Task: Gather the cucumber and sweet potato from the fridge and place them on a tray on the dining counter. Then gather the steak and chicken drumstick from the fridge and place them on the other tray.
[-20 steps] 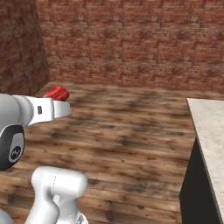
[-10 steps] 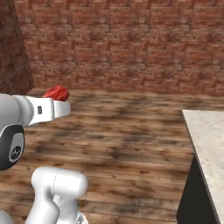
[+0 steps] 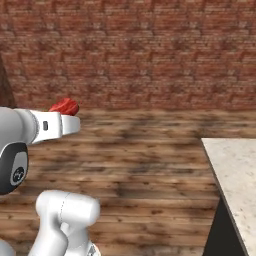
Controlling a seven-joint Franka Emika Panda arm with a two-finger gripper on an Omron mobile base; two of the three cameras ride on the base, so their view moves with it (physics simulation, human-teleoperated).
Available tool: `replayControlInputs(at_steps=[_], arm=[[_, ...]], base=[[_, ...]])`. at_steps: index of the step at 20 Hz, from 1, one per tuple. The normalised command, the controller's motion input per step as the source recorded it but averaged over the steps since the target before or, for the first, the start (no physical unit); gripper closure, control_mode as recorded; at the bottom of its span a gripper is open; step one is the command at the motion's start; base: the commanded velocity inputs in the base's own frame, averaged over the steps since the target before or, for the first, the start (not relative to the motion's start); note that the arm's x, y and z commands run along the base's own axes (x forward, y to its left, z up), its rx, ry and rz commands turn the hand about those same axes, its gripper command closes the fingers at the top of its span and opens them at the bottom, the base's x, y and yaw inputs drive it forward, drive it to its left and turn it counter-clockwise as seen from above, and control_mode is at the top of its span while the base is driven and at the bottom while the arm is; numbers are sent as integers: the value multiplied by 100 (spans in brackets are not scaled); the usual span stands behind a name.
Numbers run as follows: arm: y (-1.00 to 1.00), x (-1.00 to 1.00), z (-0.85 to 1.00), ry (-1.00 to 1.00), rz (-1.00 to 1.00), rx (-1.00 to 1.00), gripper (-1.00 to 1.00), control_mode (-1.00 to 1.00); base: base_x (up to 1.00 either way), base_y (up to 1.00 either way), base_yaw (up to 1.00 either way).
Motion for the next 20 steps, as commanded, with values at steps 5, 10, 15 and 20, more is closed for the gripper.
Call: replayControlInputs(at_steps=[5, 10, 15, 20], arm=[[0, 0, 0, 0, 0, 0, 100, 100], [0, 0, 0, 0, 0, 0, 100, 100], [0, 0, 0, 0, 0, 0, 100, 100], [0, 0, 0, 0, 0, 0, 100, 100]], base=[[62, 0, -22], [61, 0, -25], [62, 0, -26], [62, 0, -26]])
